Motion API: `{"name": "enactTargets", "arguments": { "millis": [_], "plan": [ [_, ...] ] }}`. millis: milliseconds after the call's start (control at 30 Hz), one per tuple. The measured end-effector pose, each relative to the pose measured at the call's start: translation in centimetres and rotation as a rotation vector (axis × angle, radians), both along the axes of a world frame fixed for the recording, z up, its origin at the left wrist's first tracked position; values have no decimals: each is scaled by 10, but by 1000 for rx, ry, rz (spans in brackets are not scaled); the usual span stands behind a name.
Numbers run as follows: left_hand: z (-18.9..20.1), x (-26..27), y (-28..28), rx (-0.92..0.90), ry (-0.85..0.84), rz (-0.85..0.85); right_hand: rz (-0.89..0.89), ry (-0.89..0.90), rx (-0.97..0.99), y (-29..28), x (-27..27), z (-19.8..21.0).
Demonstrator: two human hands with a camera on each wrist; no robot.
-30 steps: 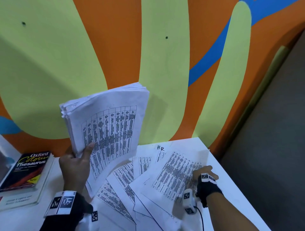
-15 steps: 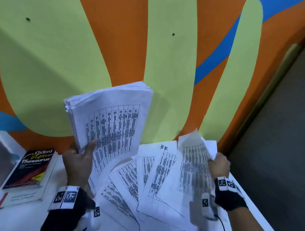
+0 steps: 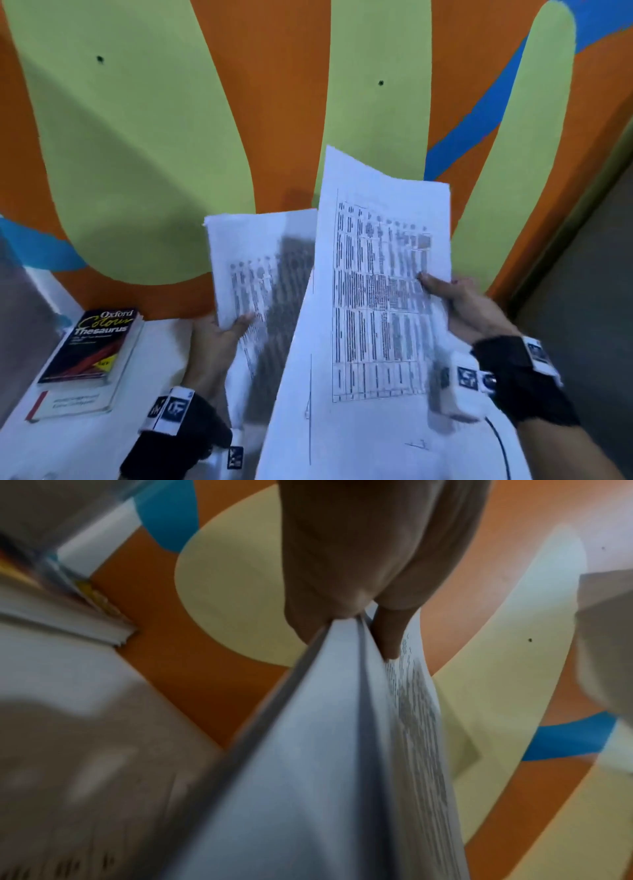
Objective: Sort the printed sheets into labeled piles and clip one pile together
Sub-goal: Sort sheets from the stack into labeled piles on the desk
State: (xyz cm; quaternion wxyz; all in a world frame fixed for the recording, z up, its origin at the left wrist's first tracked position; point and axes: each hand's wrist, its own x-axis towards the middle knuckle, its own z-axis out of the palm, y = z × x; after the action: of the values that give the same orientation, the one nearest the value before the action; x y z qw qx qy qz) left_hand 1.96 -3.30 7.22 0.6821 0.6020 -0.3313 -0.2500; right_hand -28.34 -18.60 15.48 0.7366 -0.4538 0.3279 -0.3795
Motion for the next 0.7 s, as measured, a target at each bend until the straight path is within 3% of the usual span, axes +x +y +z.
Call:
{"name": "enactTargets", "arguments": {
  "millis": [133,233,333,500,533,633,700],
  "plan": [
    [-3,-18,3,116,107,-169,-17,149,89,0,42,-42],
    [-7,-22,11,211,266,-314,76,227,154,-1,59,-72],
    [-14,-17,17,293,311,-412,111,273,210,-1,64,-92],
    [-11,-20,21,259,569,-420,-203,356,-12,9,82,-90],
    [-8,-25,19,210,535,-405,-255,346,-84,12,86,-85],
    [-1,-32,12,99,77,-154,-309,315,-348,24,99,-63],
    [5,-30,10,50,-60,-35,-306,295,-541,36,104,-42]
  ]
}}
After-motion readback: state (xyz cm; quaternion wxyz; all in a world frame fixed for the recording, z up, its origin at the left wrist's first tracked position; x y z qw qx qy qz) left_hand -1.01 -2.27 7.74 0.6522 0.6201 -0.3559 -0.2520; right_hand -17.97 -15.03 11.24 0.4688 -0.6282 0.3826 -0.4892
